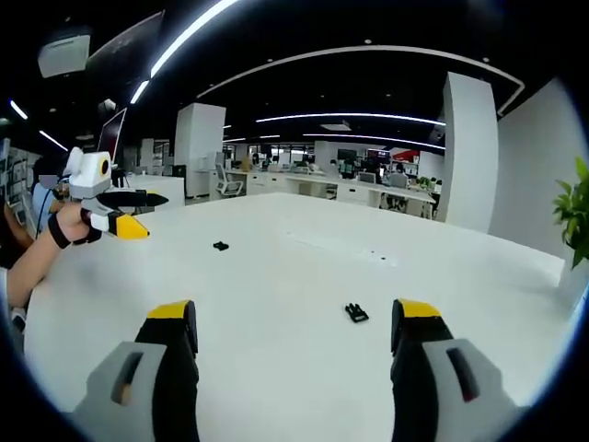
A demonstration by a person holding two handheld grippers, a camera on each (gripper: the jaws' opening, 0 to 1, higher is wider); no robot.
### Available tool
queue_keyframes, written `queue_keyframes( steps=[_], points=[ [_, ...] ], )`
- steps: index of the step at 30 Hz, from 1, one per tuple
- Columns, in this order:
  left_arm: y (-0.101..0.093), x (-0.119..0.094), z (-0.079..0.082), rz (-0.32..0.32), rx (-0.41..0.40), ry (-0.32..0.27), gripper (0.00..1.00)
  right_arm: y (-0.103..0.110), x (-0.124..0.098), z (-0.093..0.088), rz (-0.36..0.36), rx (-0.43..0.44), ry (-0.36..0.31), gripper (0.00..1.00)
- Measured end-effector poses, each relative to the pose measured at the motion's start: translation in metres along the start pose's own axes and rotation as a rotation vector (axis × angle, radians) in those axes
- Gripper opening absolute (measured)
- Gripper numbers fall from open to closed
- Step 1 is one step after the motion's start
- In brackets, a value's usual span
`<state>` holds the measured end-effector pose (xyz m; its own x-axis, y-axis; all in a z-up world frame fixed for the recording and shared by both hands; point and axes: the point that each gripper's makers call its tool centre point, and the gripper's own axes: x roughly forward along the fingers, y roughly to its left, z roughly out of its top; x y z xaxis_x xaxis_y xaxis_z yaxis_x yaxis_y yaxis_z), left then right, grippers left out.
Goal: Snap the two parts of the plastic buckle together until the buckle closes and remains connected.
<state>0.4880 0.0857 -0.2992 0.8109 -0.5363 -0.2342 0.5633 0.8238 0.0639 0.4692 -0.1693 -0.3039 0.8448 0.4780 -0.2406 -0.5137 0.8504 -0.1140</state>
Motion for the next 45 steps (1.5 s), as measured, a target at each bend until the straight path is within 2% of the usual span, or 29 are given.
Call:
queue_keyframes(
  steps=[15,34,39,41,45],
  points=[
    [-0.002,0.001,0.000,-0.004,0.007,0.005,0.89,0.002,-0.001,0.002,0.004,0.004,-0.006,0.87],
    [-0.004,0.000,0.007,-0.009,0.003,-0.021,0.89,0.001,0.001,0.007,0.000,0.011,-0.026,0.87],
    [-0.004,0.002,0.007,-0.022,-0.011,-0.022,0.89,-0.004,0.000,0.007,-0.001,0.023,-0.024,0.87],
    [-0.007,0.003,0.005,-0.032,-0.012,-0.011,0.89,-0.008,-0.001,0.012,-0.014,0.035,-0.049,0.87],
    [-0.011,0.004,0.011,-0.052,-0.026,-0.034,0.89,-0.007,0.000,0.011,-0.007,0.041,-0.044,0.87]
  ],
)
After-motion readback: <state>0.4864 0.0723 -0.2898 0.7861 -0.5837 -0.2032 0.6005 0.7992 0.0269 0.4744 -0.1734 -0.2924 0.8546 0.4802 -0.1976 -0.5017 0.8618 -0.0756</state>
